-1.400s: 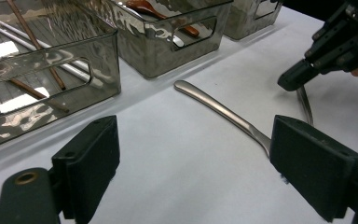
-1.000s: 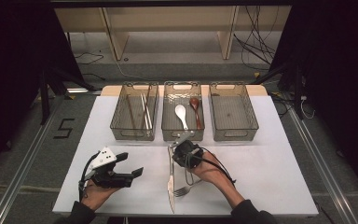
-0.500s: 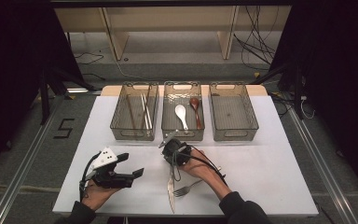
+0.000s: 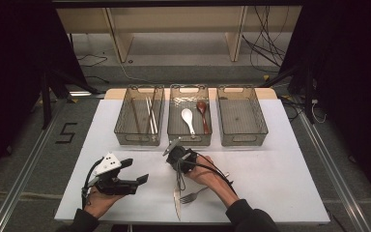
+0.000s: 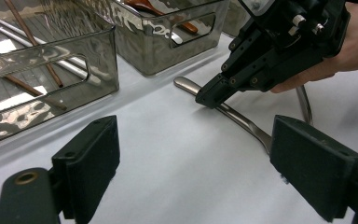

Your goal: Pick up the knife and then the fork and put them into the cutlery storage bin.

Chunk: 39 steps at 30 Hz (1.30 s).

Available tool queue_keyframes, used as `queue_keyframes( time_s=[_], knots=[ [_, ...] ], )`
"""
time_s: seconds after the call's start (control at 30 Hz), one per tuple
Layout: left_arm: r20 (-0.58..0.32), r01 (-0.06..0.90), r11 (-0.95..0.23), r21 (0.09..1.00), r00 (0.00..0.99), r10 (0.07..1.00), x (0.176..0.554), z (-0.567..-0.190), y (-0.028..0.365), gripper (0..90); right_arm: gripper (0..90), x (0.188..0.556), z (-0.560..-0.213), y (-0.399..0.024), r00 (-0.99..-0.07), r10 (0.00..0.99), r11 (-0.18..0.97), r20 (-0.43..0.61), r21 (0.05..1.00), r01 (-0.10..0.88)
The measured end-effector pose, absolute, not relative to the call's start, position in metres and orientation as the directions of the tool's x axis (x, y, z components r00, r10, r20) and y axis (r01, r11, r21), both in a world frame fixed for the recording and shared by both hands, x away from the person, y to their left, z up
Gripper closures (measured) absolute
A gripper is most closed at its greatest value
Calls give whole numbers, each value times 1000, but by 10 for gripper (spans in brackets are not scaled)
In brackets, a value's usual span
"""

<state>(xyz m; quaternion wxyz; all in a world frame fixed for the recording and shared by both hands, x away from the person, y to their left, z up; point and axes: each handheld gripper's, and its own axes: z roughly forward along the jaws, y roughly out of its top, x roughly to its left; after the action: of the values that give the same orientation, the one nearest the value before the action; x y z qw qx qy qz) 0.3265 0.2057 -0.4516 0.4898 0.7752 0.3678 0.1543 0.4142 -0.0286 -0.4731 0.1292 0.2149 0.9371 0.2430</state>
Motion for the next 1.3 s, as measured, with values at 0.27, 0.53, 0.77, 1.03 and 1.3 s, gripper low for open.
queue_keyframes(
  time_s=[0.27, 0.53, 0.77, 1.03, 1.3],
  knots=[
    [-122, 420, -247, 873, 680, 723, 326, -452, 207, 159, 900, 417, -472, -36, -872, 470, 807, -135, 466, 363],
    [-122, 422, -247, 872, 677, 725, 326, -452, 207, 159, 900, 421, -470, -71, -840, 526, 791, -136, 441, 424],
    [-123, 426, -249, 870, 677, 726, 326, -453, 206, 159, 900, 410, -471, -93, -813, 571, 752, -115, 470, 462],
    [-127, 430, -247, 868, 674, 728, 327, -454, 206, 159, 900, 395, -470, -106, -809, 578, 745, -102, 469, 473],
    [-128, 432, -248, 867, 674, 728, 327, -454, 206, 159, 900, 393, -466, -107, -828, 553, 778, -97, 416, 471]
  ],
)
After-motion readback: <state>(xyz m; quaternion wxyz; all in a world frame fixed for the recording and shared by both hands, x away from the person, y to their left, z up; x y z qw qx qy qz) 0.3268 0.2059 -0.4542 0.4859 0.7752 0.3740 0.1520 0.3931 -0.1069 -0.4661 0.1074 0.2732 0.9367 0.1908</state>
